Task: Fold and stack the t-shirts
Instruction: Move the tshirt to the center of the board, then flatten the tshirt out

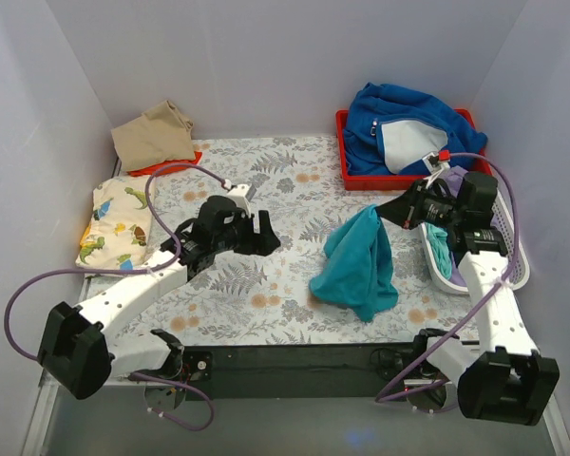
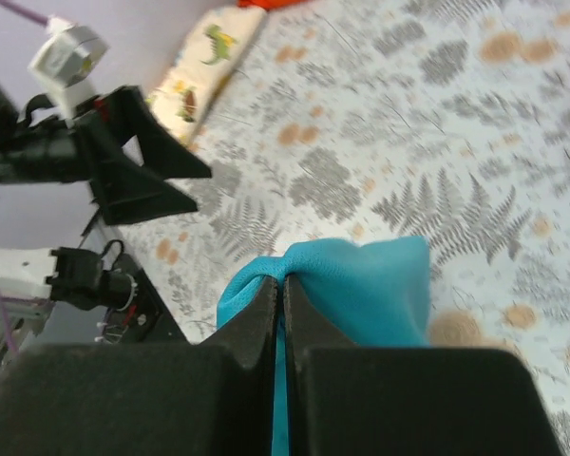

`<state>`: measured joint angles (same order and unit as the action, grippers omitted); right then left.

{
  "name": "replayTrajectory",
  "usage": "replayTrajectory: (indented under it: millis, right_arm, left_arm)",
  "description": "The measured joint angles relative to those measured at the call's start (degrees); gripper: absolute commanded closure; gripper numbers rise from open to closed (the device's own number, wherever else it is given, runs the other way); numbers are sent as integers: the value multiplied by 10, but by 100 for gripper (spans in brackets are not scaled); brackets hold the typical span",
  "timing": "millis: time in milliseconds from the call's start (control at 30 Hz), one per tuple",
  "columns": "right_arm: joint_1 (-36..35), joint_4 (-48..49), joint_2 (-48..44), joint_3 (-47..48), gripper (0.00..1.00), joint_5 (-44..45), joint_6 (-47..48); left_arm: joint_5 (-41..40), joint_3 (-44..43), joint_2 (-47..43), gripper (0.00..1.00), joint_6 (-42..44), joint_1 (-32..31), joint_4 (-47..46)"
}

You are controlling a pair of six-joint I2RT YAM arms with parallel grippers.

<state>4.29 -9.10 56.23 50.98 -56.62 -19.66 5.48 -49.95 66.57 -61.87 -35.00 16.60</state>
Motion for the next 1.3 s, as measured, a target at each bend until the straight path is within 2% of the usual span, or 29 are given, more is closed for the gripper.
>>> replayTrajectory:
  millis: [133, 267, 400, 433, 600, 700, 833, 1033, 1300]
  right_arm:
    - [-23, -20, 55, -9, 99, 71, 37]
    - [-36, -21, 90, 9, 99, 103, 63]
    - [-40, -18, 124, 28, 99, 117, 79]
    - [-45, -18, 130, 29, 99, 121, 81]
    - [-65, -18, 150, 29, 99, 130, 92]
    - [-73, -16, 154, 29, 99, 131, 96]
    - [-74, -14, 155, 29, 99, 133, 101]
    - [-74, -14, 156, 29, 99, 142, 109]
    - [-74, -14, 164, 29, 99, 150, 114]
  left_arm:
    - [92, 65, 16, 29, -23, -5, -35]
    - [147, 86, 28, 27, -36, -27, -78]
    - [167, 96, 60, 24, -46, -58, -149]
    - [170, 96, 75, 14, -47, -65, -170]
    - [161, 94, 178, 13, -50, -104, -259]
    - [113, 83, 235, 13, -43, -147, -287]
    - [7, 43, 282, 13, -33, -211, -308]
    - [-163, 14, 297, 12, -2, -275, -382]
    - [-257, -7, 341, 12, 29, -307, -451]
